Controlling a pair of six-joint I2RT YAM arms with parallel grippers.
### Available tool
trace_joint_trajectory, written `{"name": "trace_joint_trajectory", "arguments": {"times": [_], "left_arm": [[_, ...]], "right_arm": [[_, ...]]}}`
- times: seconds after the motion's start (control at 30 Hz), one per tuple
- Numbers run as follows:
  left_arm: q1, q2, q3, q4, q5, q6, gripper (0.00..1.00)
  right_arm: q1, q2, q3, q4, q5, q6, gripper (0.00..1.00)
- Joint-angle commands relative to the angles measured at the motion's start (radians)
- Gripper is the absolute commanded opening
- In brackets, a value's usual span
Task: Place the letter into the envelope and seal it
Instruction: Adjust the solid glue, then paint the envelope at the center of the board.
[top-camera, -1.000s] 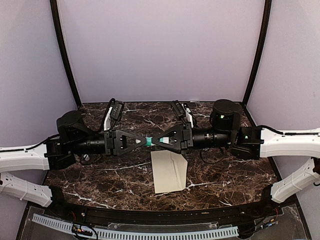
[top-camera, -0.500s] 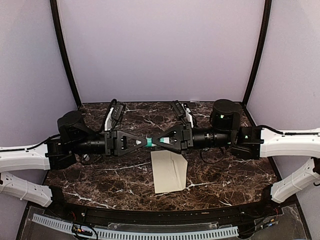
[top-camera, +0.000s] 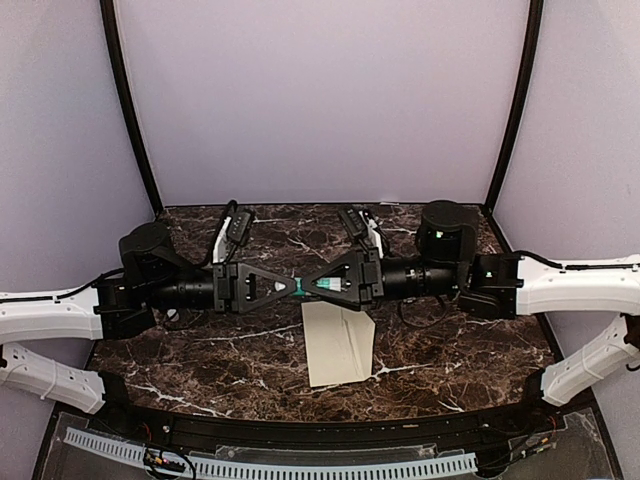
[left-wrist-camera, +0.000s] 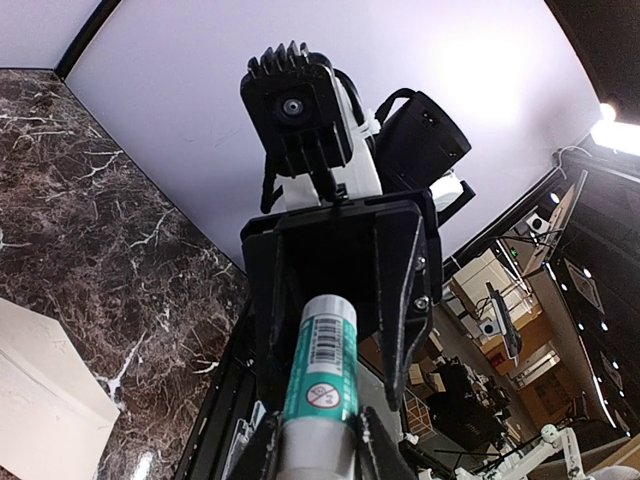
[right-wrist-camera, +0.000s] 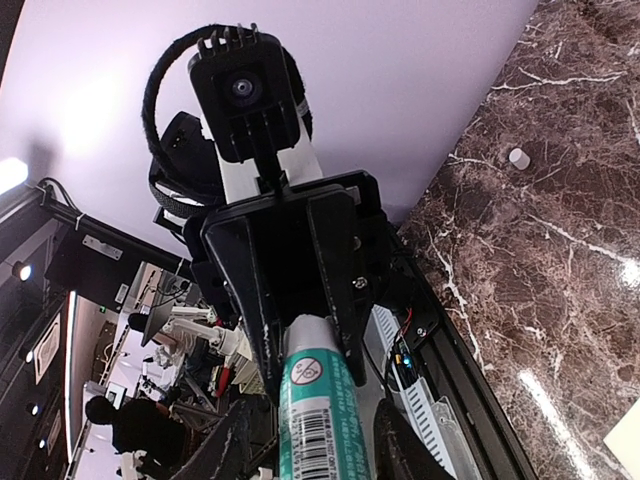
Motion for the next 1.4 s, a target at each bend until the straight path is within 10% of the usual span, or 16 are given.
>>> {"name": "trace_joint_trajectory", "arguments": {"times": [0.0, 0.6, 0.9, 1.37], "left_arm": [[0.002, 0.009, -0.002, 0.05, 0.016, -0.004, 0.06], [0.002, 0.019, -0.005, 0.054, 0.01, -0.006, 0.07], [0.004, -0.027, -0.006, -0.048, -0.103, -0.002, 0.55], [0.022, 0.01, 0.167, -0.53, -0.379, 0.12, 0.76]], "right_arm": [[-0.004, 0.013, 0.028, 0.048, -0.017, 0.001, 0.39], [-0.003, 0.022, 0.034, 0.074, -0.021, 0.004, 0.21], [-0.012, -0.071, -0.008, -0.054, 0.104, -0.039, 0.14], [-0.028, -0.179, 0.002, -0.544, 0.388, -0.243, 0.13]]}}
